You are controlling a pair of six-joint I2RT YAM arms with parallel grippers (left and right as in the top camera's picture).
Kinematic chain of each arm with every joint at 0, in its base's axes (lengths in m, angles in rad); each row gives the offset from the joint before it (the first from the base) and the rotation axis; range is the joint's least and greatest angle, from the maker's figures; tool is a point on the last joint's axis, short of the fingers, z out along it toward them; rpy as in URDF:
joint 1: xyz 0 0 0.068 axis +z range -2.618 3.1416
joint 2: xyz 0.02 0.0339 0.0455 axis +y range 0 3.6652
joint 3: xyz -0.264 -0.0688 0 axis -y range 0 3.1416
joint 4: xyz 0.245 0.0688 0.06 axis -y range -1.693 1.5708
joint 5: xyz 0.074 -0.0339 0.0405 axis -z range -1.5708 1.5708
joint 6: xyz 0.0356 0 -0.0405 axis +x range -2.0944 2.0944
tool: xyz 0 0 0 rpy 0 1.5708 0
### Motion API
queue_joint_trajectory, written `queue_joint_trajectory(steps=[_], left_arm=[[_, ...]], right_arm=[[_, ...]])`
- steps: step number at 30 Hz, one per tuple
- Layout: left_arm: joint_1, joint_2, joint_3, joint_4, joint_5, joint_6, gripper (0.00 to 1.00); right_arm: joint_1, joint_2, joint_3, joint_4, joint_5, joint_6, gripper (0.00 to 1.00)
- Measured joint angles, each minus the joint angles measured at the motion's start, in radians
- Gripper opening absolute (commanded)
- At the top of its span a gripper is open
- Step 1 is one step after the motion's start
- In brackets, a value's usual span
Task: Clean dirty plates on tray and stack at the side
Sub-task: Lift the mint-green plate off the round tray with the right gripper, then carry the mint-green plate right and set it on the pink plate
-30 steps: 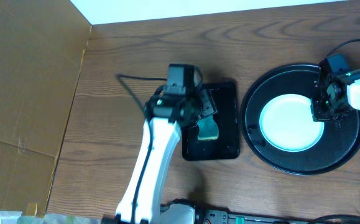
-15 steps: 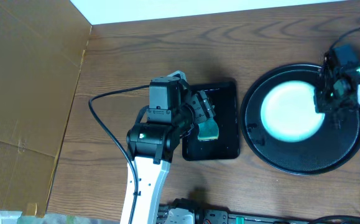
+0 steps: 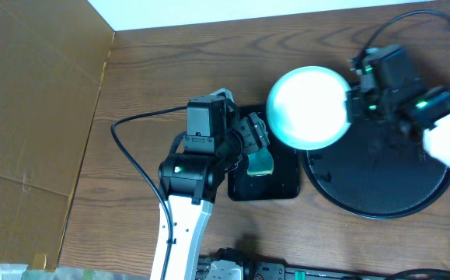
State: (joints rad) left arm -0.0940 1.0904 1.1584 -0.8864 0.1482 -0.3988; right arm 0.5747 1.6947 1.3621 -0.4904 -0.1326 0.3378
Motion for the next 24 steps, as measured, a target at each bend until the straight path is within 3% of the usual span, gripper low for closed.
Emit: queue_joint_trajectory(steps=[11,24], left_arm=[[0.0,0.0,0.0,0.0,0.0,0.0,0.79],[0.0,0.0,0.0,-0.001,0.0,0.0,0.79]], right_arm=[[0.248,0.031,0.0,0.278,0.278,-0.062,0.01],[0.276,0.031,0.0,0.305,0.416,-0.191,0.01]])
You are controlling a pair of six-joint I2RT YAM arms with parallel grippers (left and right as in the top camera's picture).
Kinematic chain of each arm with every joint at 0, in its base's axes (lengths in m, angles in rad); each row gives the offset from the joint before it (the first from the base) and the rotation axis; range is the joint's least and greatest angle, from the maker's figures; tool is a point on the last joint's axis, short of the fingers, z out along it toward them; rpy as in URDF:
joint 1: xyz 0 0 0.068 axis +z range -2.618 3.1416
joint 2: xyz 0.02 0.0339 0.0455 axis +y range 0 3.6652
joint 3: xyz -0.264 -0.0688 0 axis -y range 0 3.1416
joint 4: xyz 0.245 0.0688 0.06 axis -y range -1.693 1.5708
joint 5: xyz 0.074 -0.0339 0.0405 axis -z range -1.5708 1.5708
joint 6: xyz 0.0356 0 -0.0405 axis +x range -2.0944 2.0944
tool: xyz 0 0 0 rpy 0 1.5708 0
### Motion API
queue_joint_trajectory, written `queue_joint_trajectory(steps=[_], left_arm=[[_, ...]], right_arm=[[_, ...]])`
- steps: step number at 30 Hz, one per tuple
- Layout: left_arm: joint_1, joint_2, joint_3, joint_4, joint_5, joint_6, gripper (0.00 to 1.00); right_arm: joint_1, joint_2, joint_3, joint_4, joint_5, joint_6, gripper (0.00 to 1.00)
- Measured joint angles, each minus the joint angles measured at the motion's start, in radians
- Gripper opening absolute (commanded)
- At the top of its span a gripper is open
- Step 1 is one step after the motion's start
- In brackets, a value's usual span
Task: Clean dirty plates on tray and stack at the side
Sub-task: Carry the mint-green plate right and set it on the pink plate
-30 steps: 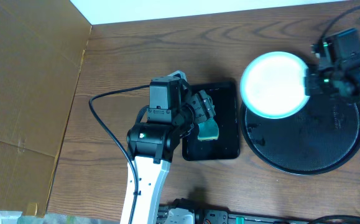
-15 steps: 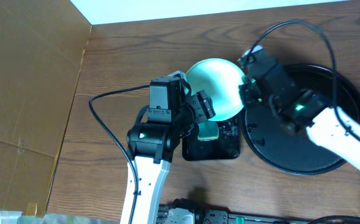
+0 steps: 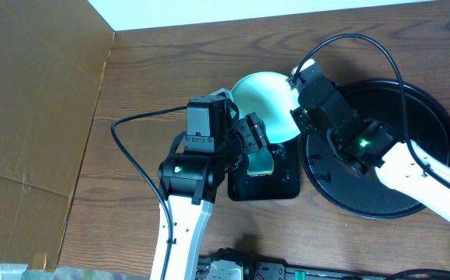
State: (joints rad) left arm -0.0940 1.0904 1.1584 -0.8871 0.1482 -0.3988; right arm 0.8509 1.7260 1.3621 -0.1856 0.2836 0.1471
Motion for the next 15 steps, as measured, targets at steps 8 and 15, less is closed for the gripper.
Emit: queue_joint_trajectory(steps=[8,15], left_arm=[[0.0,0.0,0.0,0.0,0.0,0.0,0.79],[0.0,0.0,0.0,0.0,0.0,0.0,0.79]], right_arm=[[0.002,-0.008,0.0,0.012,0.047,-0.076,0.01],[0.049,-0.027,0.0,0.057,0.163,-0.189,0.01]])
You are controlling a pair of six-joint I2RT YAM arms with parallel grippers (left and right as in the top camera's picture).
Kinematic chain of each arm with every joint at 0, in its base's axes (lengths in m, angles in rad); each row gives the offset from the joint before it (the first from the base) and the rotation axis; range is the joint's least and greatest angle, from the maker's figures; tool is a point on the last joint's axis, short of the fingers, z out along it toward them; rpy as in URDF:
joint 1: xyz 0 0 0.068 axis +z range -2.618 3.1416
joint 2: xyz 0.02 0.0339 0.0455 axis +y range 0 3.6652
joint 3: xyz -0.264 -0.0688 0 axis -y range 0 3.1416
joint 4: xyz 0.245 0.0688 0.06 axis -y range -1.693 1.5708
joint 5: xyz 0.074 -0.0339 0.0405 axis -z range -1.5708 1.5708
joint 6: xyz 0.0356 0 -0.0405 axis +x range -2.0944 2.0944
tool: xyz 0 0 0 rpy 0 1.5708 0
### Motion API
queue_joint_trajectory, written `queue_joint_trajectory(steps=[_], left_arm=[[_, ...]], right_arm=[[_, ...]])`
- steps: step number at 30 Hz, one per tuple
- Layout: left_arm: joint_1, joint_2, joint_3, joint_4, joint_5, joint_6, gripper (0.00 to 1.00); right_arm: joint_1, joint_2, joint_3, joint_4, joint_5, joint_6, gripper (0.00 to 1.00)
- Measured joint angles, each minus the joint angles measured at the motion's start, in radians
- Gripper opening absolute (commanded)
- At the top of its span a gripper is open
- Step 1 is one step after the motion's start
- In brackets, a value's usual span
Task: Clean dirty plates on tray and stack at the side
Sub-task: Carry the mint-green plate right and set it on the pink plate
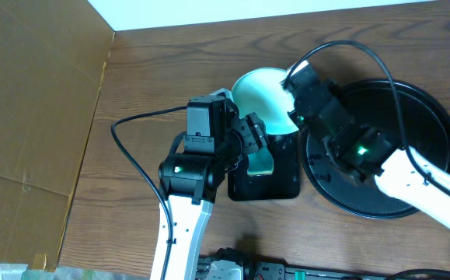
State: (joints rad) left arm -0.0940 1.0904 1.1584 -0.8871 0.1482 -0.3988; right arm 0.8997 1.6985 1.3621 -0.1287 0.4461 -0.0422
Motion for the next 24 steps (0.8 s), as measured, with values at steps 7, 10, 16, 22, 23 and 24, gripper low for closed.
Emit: queue_joint_trajectory(steps=[7,10,16,22,23,24], left_arm=[[0.0,0.0,0.0,0.0,0.0,0.0,0.79],[0.0,0.0,0.0,0.0,0.0,0.0,0.79],[0.0,0.0,0.0,0.0,0.0,0.0,0.79],[0.0,0.0,0.0,0.0,0.0,0.0,0.79],[0.0,0.0,0.0,0.0,0.0,0.0,0.79],[0.0,0.0,0.0,0.0,0.0,0.0,0.79]], right_arm=[[0.074,-0.005,0.0,0.081,0.151,-0.144,0.01],[0.094,-0.006,0.0,0.101,0.195,-0.179,0.01],[0.101,-0.006,0.0,0.105,0.231,-0.212,0.01],[0.101,-0.006,0.0,0.106,0.243,-0.217,0.01],[0.101,-0.006,0.0,0.106,0.243,-0.217,0.01],[0.101,-0.006,0.0,0.106,0.243,-0.217,0.01]])
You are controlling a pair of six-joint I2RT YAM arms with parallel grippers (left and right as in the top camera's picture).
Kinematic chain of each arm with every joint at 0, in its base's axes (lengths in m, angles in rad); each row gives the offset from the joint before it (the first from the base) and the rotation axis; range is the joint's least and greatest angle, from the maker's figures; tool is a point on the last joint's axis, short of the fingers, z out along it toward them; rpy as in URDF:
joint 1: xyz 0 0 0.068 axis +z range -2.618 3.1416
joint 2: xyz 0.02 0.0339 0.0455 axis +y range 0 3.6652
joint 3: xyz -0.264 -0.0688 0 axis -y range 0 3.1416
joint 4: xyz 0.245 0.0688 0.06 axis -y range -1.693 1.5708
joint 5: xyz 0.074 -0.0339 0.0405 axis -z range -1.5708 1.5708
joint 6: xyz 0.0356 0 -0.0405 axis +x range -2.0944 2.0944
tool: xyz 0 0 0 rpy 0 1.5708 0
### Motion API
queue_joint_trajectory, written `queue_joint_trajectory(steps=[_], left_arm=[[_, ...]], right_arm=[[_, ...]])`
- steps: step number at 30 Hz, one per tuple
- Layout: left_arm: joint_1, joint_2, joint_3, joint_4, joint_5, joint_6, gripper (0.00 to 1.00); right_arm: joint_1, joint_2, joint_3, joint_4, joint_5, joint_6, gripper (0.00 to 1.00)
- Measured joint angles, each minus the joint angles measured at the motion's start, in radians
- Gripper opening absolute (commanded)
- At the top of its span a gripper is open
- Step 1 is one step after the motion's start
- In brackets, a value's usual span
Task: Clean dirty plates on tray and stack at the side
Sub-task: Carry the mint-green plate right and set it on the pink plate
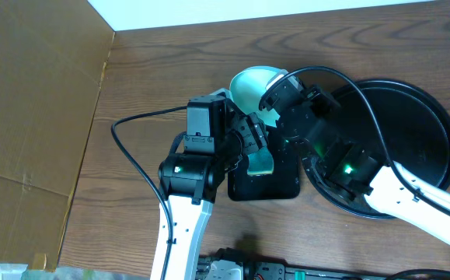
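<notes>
A pale green plate (pixel 248 83) shows in the overhead view just behind the small black tray (pixel 277 187). It is tilted and half covered by the right arm. My right gripper (pixel 272 98) is shut on the plate's right edge. My left gripper (pixel 256 149) hangs over the small tray, shut on a green sponge (pixel 260 163). The sponge sits just below and in front of the plate. Whether sponge and plate touch cannot be told.
A large round black tray (pixel 415 128) lies at the right, partly under the right arm. A cardboard wall (pixel 30 101) lines the left side. The left arm's cable (pixel 127 148) loops over the wooden table.
The right arm has moved further left with the plate, and the arm now covers more of the plate. The left arm and the sponge have not moved.
The right gripper first held the plate face up over the left rim of the round tray. Then the plate stood tilted behind the small tray, close to the sponge. It stayed there at the last earlier moment and has now shifted a little further left.
</notes>
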State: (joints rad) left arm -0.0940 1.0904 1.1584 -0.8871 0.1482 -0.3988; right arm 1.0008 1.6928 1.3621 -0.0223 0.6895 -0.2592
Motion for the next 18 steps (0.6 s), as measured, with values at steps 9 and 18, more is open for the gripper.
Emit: queue_joint_trajectory(steps=[9,18], left_arm=[[0.0,0.0,0.0,0.0,0.0,0.0,0.79],[0.0,0.0,0.0,0.0,0.0,0.0,0.79]], right_arm=[[0.0,0.0,0.0,0.005,0.0,0.0,0.01],[0.0,0.0,0.0,0.005,0.002,-0.007,0.01]])
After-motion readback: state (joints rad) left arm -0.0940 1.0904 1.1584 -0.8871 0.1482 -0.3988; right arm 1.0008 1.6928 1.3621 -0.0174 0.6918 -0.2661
